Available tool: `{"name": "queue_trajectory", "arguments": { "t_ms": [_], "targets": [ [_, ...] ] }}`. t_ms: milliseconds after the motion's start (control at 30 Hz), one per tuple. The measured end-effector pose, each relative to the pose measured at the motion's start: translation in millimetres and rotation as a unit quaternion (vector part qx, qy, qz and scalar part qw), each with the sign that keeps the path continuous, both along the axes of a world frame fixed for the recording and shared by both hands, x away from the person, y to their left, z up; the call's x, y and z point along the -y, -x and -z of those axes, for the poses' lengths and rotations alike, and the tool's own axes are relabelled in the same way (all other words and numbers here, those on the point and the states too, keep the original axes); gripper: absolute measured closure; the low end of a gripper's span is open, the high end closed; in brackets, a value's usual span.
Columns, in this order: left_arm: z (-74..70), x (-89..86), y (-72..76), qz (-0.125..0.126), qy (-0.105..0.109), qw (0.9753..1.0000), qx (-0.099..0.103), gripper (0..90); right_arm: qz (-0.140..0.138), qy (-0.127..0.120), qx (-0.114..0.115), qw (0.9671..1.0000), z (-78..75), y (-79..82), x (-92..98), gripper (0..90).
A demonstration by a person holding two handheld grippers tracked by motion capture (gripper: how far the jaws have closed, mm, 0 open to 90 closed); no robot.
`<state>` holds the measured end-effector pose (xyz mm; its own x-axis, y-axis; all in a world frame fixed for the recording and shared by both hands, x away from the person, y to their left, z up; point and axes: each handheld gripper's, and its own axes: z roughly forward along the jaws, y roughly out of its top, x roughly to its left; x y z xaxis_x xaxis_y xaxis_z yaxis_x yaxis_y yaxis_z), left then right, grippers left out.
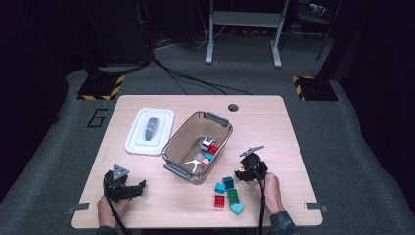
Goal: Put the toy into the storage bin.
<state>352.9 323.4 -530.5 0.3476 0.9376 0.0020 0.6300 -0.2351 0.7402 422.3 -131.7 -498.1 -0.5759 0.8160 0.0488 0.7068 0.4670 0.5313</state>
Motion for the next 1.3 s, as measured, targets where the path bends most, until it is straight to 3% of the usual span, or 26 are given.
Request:
{"name": "queue_trajectory", "arguments": {
  "t_ms": [333, 1300],
  "targets": [
    [0.0, 0.0, 0.0, 0.0, 0.0, 1.0, 0.0, 12.6, 0.004, -0.01, 0.014, 0.9998, -5.1, 0.2, 0.9, 58.8],
    [0.1, 0.0, 0.2, -0.001, 0.0, 1.0, 0.0, 12.6, 0.002, -0.065, 0.053, 0.9965, -49.6, -6.9, 5.1, 58.9]
  ]
}}
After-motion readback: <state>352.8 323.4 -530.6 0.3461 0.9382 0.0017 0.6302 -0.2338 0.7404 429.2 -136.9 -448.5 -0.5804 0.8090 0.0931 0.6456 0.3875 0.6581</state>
